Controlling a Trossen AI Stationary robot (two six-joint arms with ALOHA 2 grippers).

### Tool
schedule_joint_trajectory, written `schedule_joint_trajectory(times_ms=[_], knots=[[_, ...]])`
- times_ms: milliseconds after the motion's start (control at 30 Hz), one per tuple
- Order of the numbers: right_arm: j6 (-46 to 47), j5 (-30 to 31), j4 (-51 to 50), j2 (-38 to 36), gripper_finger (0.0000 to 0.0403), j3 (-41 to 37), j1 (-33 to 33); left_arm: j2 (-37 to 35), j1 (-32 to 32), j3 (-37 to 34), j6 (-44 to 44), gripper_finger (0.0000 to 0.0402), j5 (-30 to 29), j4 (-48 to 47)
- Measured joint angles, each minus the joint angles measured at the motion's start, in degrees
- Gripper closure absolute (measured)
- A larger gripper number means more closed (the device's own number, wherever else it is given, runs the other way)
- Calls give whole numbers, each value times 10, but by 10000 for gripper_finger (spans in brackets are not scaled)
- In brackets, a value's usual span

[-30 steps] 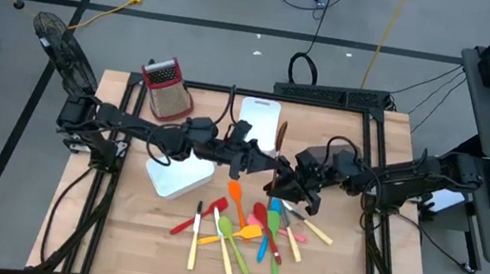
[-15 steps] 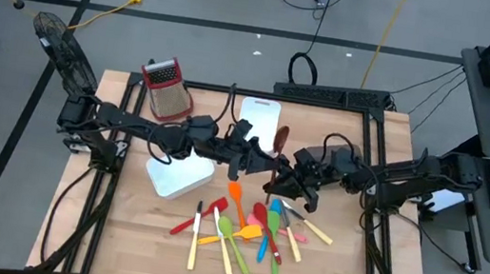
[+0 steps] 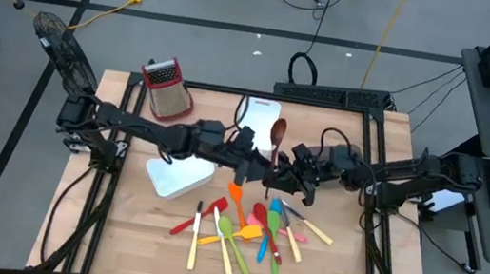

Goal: Pick & Place Kitchen Items
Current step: Put the brown serving spoon into the black bin

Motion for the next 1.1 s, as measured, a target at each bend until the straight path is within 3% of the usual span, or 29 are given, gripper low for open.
schedule_joint_trajectory(times_ms=[367, 767, 933, 1100], knots=[[16, 47, -117, -16, 386, 0, -17, 0, 27, 0, 20, 81, 38, -65], [16, 87, -283, -87, 386, 0, -39, -24, 62, 0, 74, 65, 55, -133], [27, 92, -366, -128, 386, 0, -60, -39, 75, -1, 95, 66, 43, -191], [48, 89, -453, -167, 386, 0, -77, -54, 79, -2, 115, 62, -26, -253]])
